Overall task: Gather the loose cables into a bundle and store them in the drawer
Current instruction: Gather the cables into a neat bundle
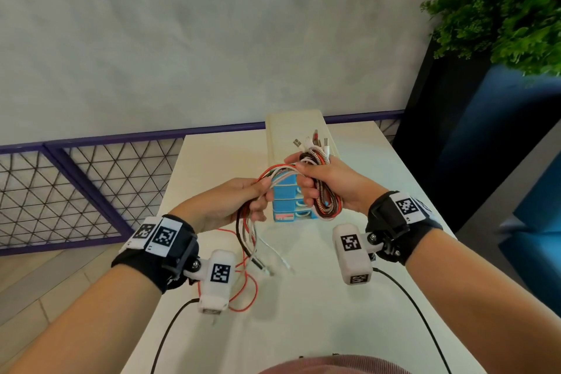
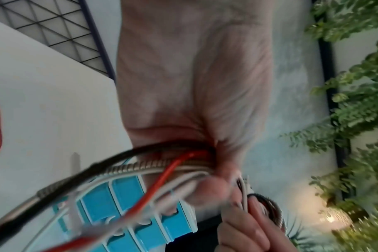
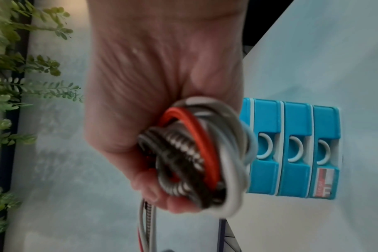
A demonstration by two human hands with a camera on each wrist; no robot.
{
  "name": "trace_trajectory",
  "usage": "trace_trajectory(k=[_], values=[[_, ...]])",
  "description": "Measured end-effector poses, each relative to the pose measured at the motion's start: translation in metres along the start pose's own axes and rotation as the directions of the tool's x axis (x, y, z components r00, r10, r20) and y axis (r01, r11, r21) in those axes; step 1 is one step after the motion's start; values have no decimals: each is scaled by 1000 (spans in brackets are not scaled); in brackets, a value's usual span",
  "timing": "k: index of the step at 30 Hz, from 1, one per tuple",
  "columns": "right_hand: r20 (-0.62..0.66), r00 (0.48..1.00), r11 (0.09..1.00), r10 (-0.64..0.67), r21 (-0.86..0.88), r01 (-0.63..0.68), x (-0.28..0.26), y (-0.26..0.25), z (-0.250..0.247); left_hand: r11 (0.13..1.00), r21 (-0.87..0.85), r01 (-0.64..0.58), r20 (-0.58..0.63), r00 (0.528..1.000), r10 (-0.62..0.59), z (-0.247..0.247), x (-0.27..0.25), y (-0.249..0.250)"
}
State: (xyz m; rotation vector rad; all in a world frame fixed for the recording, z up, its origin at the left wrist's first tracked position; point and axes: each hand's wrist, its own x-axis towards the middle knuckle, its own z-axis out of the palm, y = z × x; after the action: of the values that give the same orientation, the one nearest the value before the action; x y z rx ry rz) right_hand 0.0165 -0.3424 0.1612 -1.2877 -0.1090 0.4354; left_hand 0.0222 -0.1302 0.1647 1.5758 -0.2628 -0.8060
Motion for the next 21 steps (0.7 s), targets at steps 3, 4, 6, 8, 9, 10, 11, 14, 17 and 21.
trace_trajectory(k=[3,4,6,8,9,10,11,14,17,21], values=[[-41,999,999,-35,-13,35,1,2,-1,996,-34,-80,-8,997,80,4,3,-3],[-53,998,999,-46,-17,45,2,2,-1,993,-85,-77,12,997,78,5,4,-5],[-70,996,998,-59,-19,57,2,2,-2,978,-206,-19,100,994,40,6,2,-9],[-87,994,998,-61,-15,60,3,4,-3,958,-286,29,162,987,18,5,-1,-12],[-96,994,998,-61,-13,60,3,5,-3,949,-315,29,166,986,25,5,-2,-14],[-100,993,998,-61,-10,60,4,7,-3,941,-339,17,163,986,41,6,-3,-15],[-100,993,998,-60,-3,60,4,8,-3,937,-348,-8,148,987,64,6,-2,-17],[-107,993,998,-56,-16,54,6,13,-1,972,-206,-110,44,992,122,14,-1,-18],[-141,988,991,-65,-122,48,8,17,2,976,90,-199,-106,972,208,28,1,-11],[-185,982,997,-34,-79,20,7,20,7,891,379,-250,-148,934,325,47,3,-3]])
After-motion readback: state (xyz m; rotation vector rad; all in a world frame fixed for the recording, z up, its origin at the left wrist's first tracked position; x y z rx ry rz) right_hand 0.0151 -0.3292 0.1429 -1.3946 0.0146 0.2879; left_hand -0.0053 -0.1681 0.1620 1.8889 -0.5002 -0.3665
